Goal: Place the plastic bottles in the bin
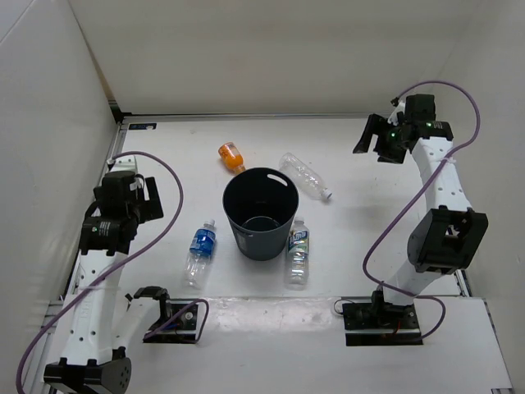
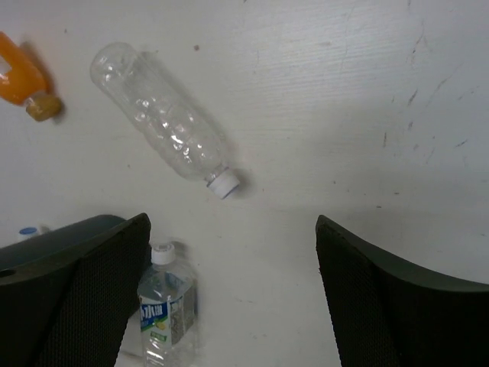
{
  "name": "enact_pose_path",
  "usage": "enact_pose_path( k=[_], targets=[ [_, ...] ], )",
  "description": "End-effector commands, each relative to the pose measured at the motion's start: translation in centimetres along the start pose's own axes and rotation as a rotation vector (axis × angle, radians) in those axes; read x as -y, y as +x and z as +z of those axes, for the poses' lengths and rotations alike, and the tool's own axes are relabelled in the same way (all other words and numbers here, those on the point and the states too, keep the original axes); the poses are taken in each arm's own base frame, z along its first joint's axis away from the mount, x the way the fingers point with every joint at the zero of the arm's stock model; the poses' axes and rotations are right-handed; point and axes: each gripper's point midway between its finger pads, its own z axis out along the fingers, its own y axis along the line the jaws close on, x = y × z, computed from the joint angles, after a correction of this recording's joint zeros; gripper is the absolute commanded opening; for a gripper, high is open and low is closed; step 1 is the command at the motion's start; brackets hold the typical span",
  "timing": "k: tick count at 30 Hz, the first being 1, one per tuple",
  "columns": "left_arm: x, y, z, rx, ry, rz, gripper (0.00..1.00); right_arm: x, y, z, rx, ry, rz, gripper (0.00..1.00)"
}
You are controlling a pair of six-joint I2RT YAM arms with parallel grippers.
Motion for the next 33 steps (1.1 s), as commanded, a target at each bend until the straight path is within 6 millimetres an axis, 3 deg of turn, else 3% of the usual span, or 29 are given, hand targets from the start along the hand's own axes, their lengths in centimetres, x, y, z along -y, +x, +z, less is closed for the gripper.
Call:
enact_pose_path(
  k=[1,3,5,7,10,12,15,16,20,22,23,25,26,33],
  targets=[
    [-0.8,0.3,-0.5,0.015,-0.028,0.014,0.99,0.2,-3.1,-0.6,0.087,0.069,0.037,0.9],
    [-0.9,0.5,-0.5,0.009,-0.035,0.01,0.99,1.9,-3.5,-0.7,0.081,0.156,0.094,0.9],
    [-1.1,0.8,-0.6,0.001,-0.047,0.003,0.99,1.3,-4.9,-1.5,0.115,0.171,0.048,0.9],
    [-1.1,1.1,-0.7,-0.012,-0.048,-0.003,0.99,1.9,-5.7,-1.2,0.137,0.233,0.112,0.9],
    [-1.0,1.5,-0.9,-0.031,-0.04,-0.005,0.99,-0.6,-7.0,0.2,0.153,0.083,0.071,0.9],
    [-1.0,1.6,-1.0,-0.036,-0.04,-0.008,0.99,-3.4,-7.8,0.6,0.166,-0.106,0.065,0.9],
    [-0.9,1.7,-1.1,-0.04,-0.036,-0.016,0.99,-3.9,-8.7,1.7,0.163,-0.194,0.132,0.9],
    [-0.9,1.6,-1.2,-0.042,-0.033,-0.019,0.99,-4.3,-8.8,1.2,0.154,-0.221,0.065,0.9],
    [-0.9,1.6,-1.2,-0.053,-0.033,-0.012,0.99,-4.5,-7.5,2.7,0.095,-0.191,-0.049,0.9],
    [-0.9,1.5,-1.1,-0.057,-0.035,-0.012,0.99,-3.6,-7.1,3.5,0.088,-0.069,-0.083,0.9],
    [-0.9,1.6,-1.1,-0.06,-0.034,-0.012,0.99,-3.8,-7.4,3.9,0.098,-0.088,-0.079,0.9],
    [-0.7,1.8,-0.8,-0.074,-0.031,-0.012,0.99,-5.5,-5.7,5.7,0.046,-0.152,-0.025,0.9],
    [-0.6,1.8,-0.6,-0.079,-0.03,-0.012,0.99,-5.3,-4.9,6.9,0.009,-0.146,0.026,0.9],
    [0.1,2.7,0.7,-0.118,-0.023,-0.011,0.99,-5.7,-2.0,9.3,-0.115,-0.115,0.0,0.9]
  ],
)
